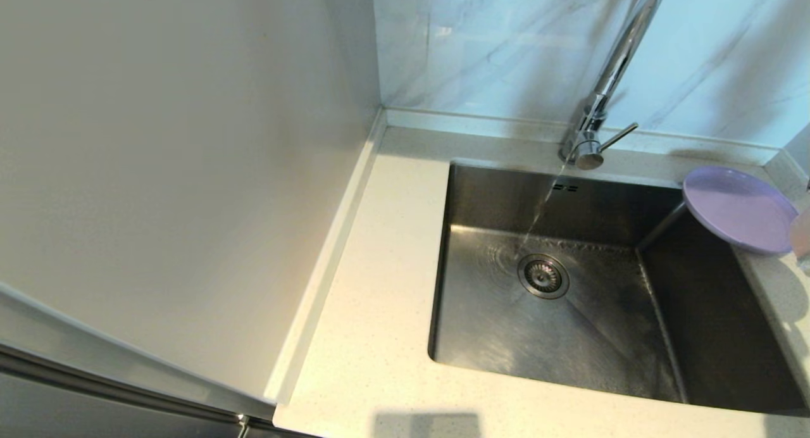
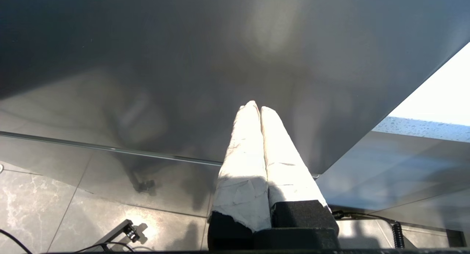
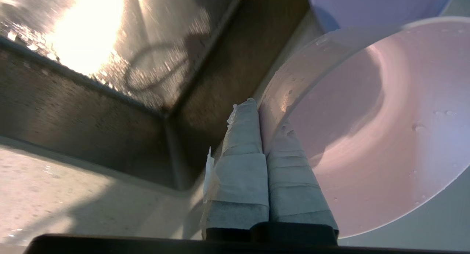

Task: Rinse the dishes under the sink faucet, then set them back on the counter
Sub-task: Place the bowl on the table

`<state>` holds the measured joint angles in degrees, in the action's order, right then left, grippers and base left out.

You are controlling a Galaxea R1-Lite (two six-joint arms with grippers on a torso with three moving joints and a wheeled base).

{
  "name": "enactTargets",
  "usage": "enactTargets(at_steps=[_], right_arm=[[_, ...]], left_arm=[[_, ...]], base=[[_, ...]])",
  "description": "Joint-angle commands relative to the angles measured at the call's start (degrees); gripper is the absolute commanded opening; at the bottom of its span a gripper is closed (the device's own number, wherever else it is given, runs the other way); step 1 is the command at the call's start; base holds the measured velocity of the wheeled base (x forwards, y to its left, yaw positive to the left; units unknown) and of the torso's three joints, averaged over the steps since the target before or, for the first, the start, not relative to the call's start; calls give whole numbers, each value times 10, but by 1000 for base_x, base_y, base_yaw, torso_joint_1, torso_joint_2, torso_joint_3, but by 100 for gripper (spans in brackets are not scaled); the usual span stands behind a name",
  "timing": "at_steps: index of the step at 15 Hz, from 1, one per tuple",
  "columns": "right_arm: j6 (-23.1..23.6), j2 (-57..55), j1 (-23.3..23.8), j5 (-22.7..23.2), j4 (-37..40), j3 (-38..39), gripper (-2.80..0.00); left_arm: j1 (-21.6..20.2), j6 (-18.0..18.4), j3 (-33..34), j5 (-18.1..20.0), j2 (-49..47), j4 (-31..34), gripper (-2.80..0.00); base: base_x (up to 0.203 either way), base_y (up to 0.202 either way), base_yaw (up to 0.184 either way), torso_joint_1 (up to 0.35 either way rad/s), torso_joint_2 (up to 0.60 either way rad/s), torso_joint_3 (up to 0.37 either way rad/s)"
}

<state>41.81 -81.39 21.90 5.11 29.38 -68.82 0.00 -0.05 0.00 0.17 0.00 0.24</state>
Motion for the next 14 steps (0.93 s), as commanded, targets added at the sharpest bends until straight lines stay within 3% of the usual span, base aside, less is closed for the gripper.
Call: enactTargets(at_steps=[1,7,14], right_arm=[[6,-35,24,-19,1,10,-280],[20,-143,69,-54,-85,21,-280],[49,-181,112,-59,-107,19,-280]], left_arm=[[0,0,0,0,0,0,-280],[0,0,0,0,0,0,-280],[0,0,0,0,0,0,-280]], base=[[0,0,0,0,0,0],[0,0,0,0,0,0],[0,0,0,0,0,0]])
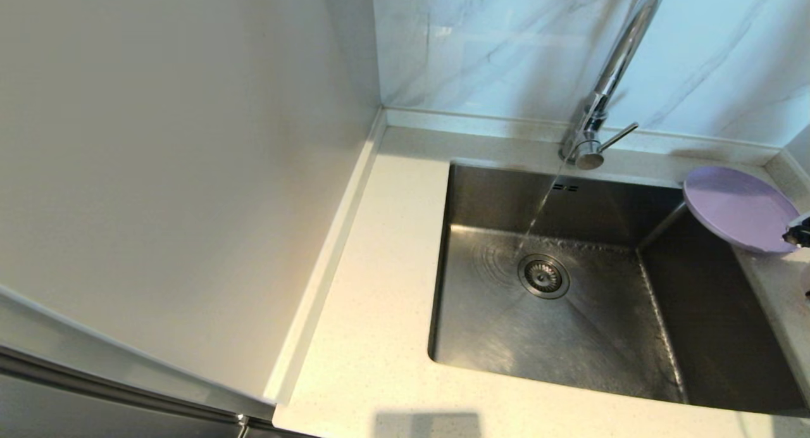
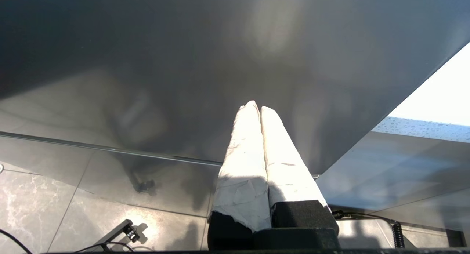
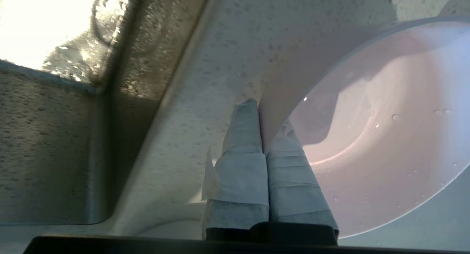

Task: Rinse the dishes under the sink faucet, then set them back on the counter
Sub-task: Place the bowl on the table

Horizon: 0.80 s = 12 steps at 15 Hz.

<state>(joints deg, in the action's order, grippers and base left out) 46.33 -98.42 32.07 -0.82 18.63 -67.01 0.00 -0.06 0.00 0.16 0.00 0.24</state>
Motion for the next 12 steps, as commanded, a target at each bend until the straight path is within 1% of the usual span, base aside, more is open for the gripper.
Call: enactTargets(at_steps=[1,3,9,10,12], right_arm=[[4,-13,14,0,1,1,-280],[4,-15,20,0,0,1,-280],[4,-17,21,0,-1,1,-280],[4,-15,21,0,-4,1,0],[4,-11,21,2,-30,6,0]], left_arm=[[0,0,0,0,0,0,-280],[0,0,0,0,0,0,-280],[0,0,0,0,0,0,-280],[0,0,0,0,0,0,-280],[0,0,0,0,0,0,-280]], base=[[0,0,0,0,0,0],[0,0,0,0,0,0],[0,0,0,0,0,0],[0,0,0,0,0,0],[0,0,0,0,0,0]])
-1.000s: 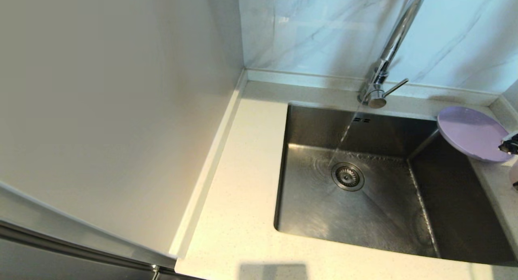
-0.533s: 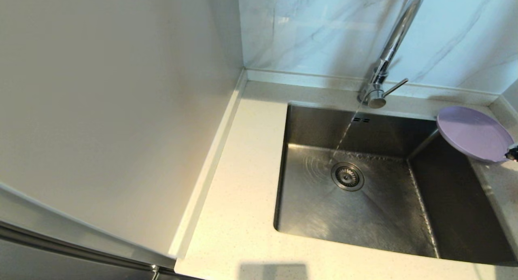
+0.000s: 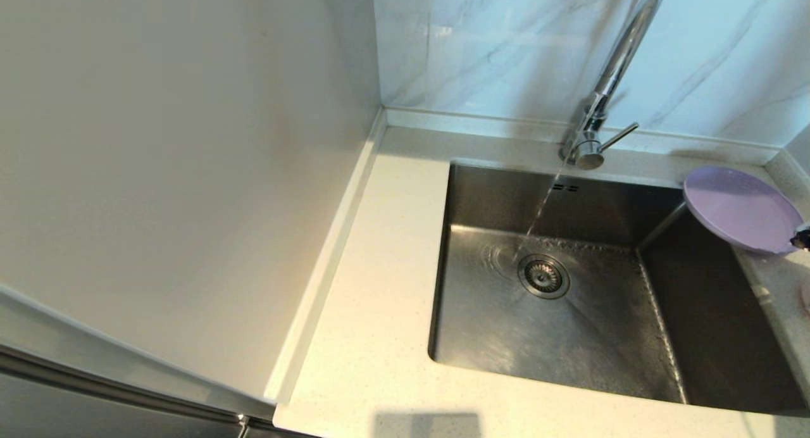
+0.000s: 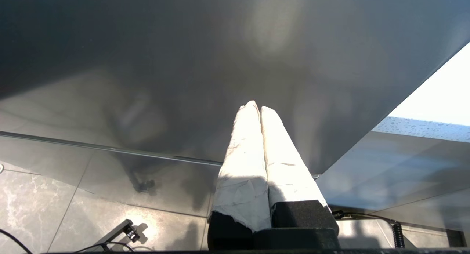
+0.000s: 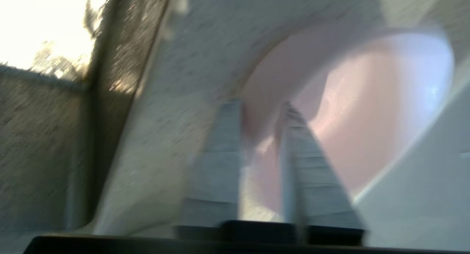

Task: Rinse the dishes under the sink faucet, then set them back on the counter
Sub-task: Place the bowl on the table

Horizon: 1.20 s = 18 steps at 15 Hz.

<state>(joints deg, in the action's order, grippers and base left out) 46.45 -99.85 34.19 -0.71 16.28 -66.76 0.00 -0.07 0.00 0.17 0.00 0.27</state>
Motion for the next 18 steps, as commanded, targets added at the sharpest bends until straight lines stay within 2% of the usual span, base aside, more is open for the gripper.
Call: enactTargets(at_steps=[1,7,11,13,15,16,18], right_arm=[[2,6,0,1,-8,3,0],[-6,50,14,15,-9,-20,0],[-5,116,14,101,-10,-50,0],[-3,136,-9,123,-9,-51,0],[-1,140,-39,123,-8,-55,0],[-1,142,-51,121,-4,-61,-280],[-1,145,-81,116,-1,-74,-280]], left_arm=[[0,0,0,0,0,0,-280],[0,0,0,0,0,0,-280],[0,0,0,0,0,0,-280],[0,0,0,0,0,0,-280],[0,0,0,0,0,0,-280],[0,0,0,0,0,0,-280],[0,0,0,0,0,0,-280]], base=[[0,0,0,0,0,0],[0,0,0,0,0,0],[0,0,0,0,0,0],[0,0,0,0,0,0],[0,0,0,0,0,0],[0,0,0,0,0,0],[0,0,0,0,0,0]])
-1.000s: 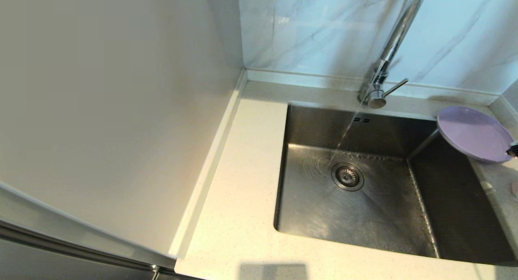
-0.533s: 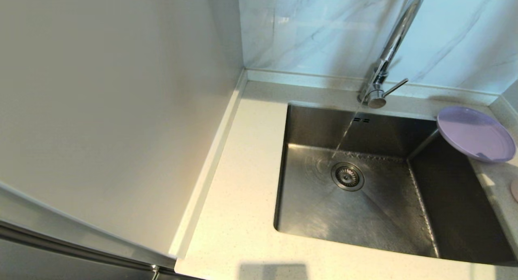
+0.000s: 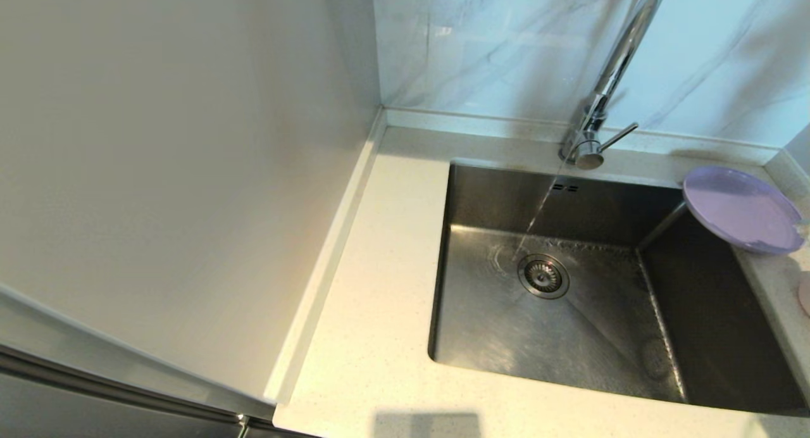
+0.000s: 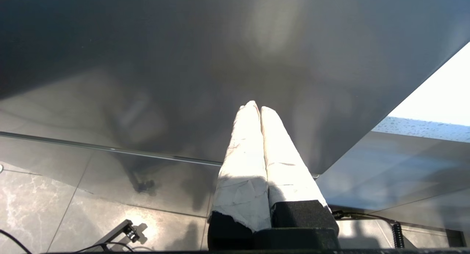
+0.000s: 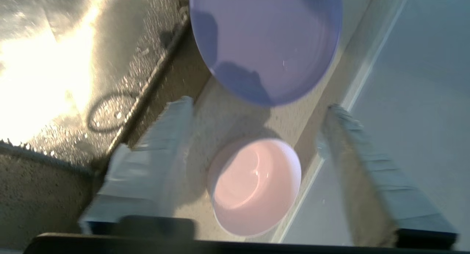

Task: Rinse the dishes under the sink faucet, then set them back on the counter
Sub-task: Place the bowl on the table, then pick up the plate

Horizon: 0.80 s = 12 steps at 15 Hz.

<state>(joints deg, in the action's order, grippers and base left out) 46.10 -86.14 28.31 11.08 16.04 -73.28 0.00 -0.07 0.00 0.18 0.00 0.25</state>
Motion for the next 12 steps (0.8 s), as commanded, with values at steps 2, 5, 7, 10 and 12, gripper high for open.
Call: enactTargets(at_steps=[2,5,7,10,12], right_arm=[[3,9,-50,-17,22,-26,-280],[2,-16,-81,-69,156,-108,-280],[-1,-59,-94,-85,295,-182,-280],[-24,-112,-110,-108,364,-233,-280],[-28,-129,-113,-112,366,-251,-280]], left_arm=[[0,0,0,0,0,0,-280],[0,0,0,0,0,0,-280],[0,0,0,0,0,0,-280],[0,0,0,0,0,0,-280],[0,0,0,0,0,0,-280]], base=[[0,0,0,0,0,0],[0,0,0,0,0,0],[0,0,0,0,0,0],[0,0,0,0,0,0],[0,0,0,0,0,0]])
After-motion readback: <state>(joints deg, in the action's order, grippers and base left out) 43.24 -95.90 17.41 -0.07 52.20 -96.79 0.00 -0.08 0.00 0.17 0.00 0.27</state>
